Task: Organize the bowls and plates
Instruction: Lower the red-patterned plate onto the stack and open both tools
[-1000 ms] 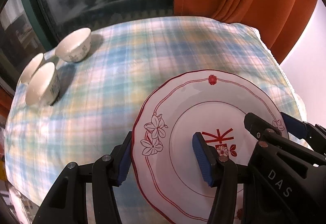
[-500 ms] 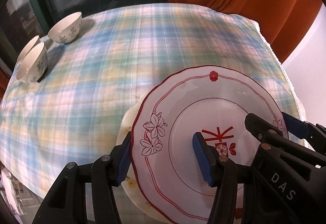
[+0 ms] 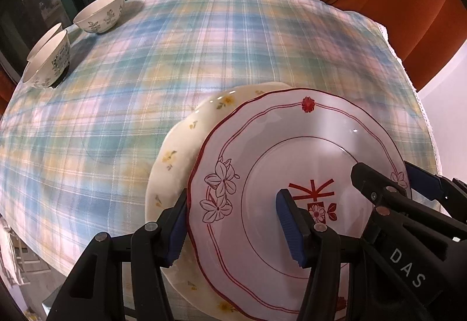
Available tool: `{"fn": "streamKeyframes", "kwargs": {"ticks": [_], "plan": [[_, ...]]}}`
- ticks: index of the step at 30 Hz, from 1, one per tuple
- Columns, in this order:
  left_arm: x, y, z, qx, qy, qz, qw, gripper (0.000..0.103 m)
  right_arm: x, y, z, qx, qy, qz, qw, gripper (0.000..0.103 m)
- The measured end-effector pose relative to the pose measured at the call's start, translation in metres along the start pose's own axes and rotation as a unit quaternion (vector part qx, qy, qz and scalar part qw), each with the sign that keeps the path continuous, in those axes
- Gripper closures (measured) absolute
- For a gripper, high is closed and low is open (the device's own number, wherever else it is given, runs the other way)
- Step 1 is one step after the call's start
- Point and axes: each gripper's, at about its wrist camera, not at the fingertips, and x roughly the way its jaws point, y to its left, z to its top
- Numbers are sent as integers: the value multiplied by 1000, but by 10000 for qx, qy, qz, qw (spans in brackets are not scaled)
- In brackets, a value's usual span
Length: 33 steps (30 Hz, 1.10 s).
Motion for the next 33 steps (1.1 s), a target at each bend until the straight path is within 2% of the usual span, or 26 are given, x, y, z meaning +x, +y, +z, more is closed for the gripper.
{"fn": "streamKeyframes", "kwargs": {"ticks": [12,14,15,16,21,24,33], "plan": [[3,-3,3,2,-20,131,9999,41,4,-9,0,111,91,283,9995,43],[3,-3,3,3,-21,133,9999,41,3,-17,-2,315,104,143,9993,43],[3,-3,3,2,-24,141,9999,41,2,-20,-3,372,93,93,9992,46],[3,-2,3,6,-27,145,9999,41,2,-23,-4,410,101,114,9990,56],[1,-3,3,0,-38,201,9998,41,-1,-26,-4,427,17,258,9988,76],[-1,-3,3,5,-78,311,9995,41,-1,-19,-5,200,2,101,9997,77],[-3,4,2,-137,-96,618,9980,41,8,-9,-4,42,201,278,9994,77]]}}
